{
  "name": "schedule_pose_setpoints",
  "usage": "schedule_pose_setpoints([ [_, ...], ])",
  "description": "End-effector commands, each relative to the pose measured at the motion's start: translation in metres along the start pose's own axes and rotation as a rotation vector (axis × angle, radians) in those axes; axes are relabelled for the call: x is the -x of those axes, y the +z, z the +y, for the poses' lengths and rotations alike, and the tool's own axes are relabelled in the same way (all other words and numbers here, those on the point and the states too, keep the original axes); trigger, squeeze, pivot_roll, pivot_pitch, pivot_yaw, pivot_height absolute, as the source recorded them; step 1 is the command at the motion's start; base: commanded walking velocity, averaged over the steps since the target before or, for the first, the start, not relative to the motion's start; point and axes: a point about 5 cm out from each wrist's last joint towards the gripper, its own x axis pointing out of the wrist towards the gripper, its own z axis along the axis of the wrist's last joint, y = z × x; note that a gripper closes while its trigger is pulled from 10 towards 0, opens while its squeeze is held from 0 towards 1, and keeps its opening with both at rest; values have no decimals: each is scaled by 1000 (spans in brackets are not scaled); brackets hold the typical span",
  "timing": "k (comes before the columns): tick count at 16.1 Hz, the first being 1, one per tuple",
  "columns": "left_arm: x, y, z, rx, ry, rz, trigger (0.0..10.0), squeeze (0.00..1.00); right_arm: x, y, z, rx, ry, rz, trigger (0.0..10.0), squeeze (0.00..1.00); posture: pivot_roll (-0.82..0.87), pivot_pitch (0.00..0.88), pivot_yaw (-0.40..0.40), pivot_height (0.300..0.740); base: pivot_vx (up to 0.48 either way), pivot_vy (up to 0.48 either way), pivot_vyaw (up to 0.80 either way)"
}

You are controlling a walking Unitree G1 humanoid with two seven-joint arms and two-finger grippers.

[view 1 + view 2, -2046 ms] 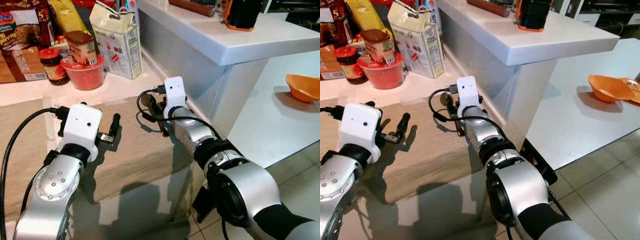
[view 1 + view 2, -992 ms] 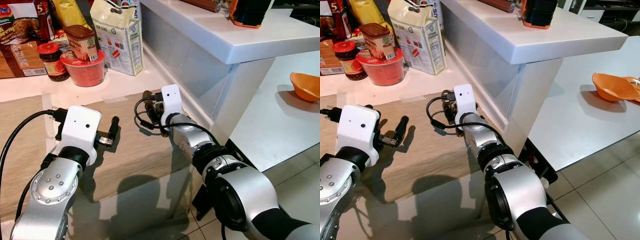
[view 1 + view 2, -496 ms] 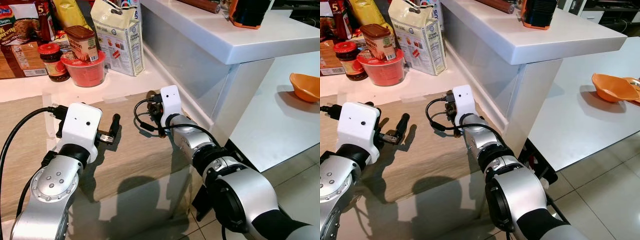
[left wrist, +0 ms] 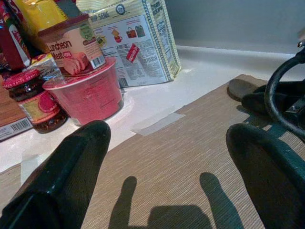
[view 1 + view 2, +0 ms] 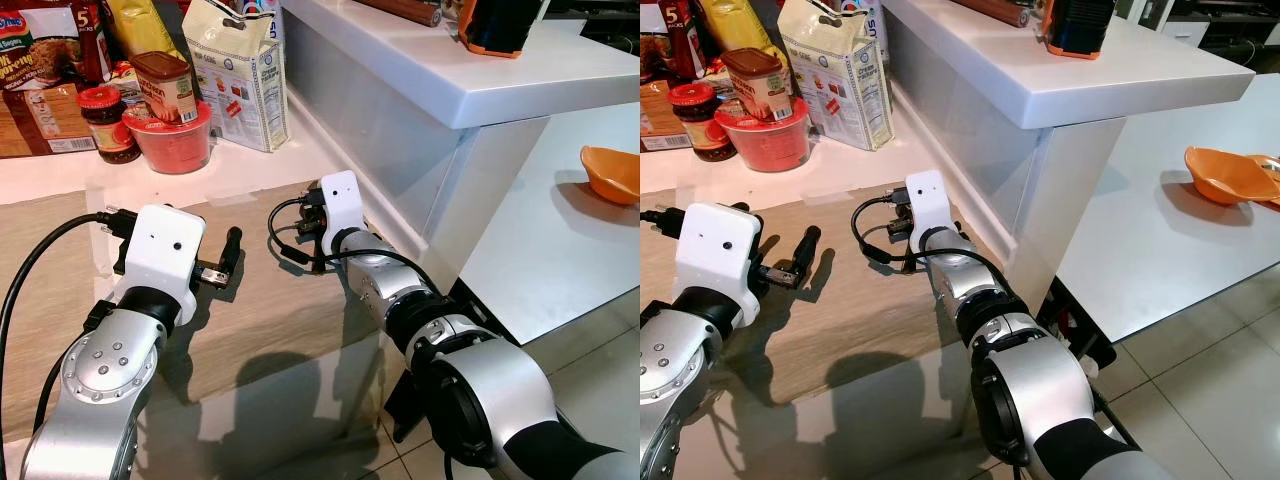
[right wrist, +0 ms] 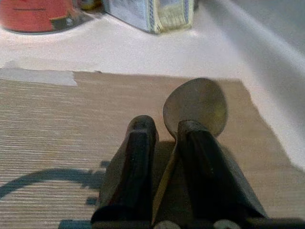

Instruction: Setting the table

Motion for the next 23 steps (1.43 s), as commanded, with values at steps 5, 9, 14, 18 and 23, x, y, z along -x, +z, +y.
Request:
schedule_pose_setpoints([
  [5,-6,-1,-3,3,-21,7,10000,0,-4,83,9,95,64,-319,0,0,278,55,-46,732,0,0,0],
  [9,-9,-2,-4,2,-19,7,10000,0,-4,81,4,102,46,-314,0,43,269,49,-48,732,0,0,0],
  [14,-15,-7,1,-12,-14,14,10000,0,-3,65,-4,110,19,-264,10000,0,249,44,-41,732,0,0,0],
  [18,-43,-18,24,-18,50,13,10000,0,6,76,19,102,276,-387,10000,0,187,9,-57,732,0,0,0],
  [23,-111,-21,40,42,38,19,10000,0,59,65,-13,118,433,-414,10000,0,8,0,-44,732,0,0,0],
])
